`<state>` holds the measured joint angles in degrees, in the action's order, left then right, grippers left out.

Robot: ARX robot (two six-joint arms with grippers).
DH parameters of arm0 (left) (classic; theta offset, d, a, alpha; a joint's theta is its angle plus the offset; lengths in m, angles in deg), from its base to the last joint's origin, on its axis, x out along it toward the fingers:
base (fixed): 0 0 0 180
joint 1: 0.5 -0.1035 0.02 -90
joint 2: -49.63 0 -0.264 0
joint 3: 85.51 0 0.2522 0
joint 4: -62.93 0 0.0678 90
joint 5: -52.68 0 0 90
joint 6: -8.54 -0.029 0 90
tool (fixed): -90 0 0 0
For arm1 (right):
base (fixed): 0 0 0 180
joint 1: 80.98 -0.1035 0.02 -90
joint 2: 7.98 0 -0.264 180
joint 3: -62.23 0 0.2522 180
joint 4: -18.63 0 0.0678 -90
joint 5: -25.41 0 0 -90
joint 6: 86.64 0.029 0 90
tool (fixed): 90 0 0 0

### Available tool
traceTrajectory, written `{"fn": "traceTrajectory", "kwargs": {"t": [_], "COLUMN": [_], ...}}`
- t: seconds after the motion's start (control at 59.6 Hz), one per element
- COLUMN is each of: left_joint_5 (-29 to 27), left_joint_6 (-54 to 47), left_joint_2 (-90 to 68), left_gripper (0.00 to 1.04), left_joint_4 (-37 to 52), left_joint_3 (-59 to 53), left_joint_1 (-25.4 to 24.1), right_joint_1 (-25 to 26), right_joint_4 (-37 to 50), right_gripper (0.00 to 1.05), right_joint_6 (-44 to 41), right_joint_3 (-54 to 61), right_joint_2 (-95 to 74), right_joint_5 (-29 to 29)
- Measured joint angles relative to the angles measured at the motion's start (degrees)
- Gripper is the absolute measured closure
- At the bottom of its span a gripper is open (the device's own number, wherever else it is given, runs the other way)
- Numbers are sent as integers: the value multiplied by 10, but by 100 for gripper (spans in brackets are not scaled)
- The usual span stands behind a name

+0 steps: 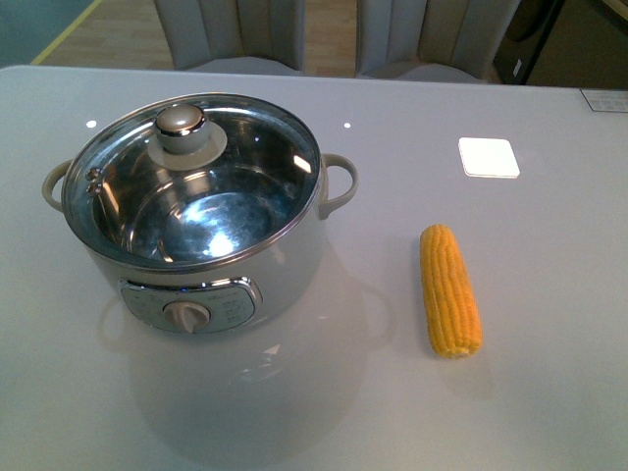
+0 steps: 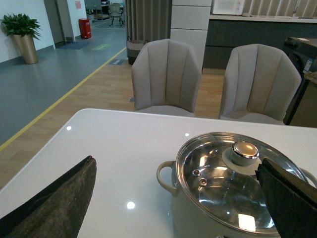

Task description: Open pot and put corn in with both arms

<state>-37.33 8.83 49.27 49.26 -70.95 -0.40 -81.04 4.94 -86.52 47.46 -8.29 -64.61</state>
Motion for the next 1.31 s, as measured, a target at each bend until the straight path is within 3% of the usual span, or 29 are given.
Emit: {"fn": "traceTrajectory", "kwargs": {"t": [0.788, 0.872, 0.99, 1.141, 1.308], "left_joint_5": [-2, -66, -53, -24, 3], "left_joint_6": [0, -10, -22, -29, -38], "left_joint_2": [0, -48, -71, -130, -304], "left_gripper": [7, 7, 7, 7, 7], "left_joint_4": [-1, -106, -137, -64, 108], "left_joint_3": [0, 34, 38, 50, 85], "left_joint_1": [0, 14, 8, -9, 3], "right_joint_1": [0, 0, 0, 0, 0], "right_joint_4": [0, 0, 0, 0, 0], "right_gripper": [9, 9, 9, 9, 9], "right_joint_6": [0, 0, 0, 0, 0], "right_joint_3": [0, 0, 0, 0, 0], "right_joint_2": [0, 0, 0, 0, 0], "right_joint_5": [0, 0, 0, 0, 0]}}
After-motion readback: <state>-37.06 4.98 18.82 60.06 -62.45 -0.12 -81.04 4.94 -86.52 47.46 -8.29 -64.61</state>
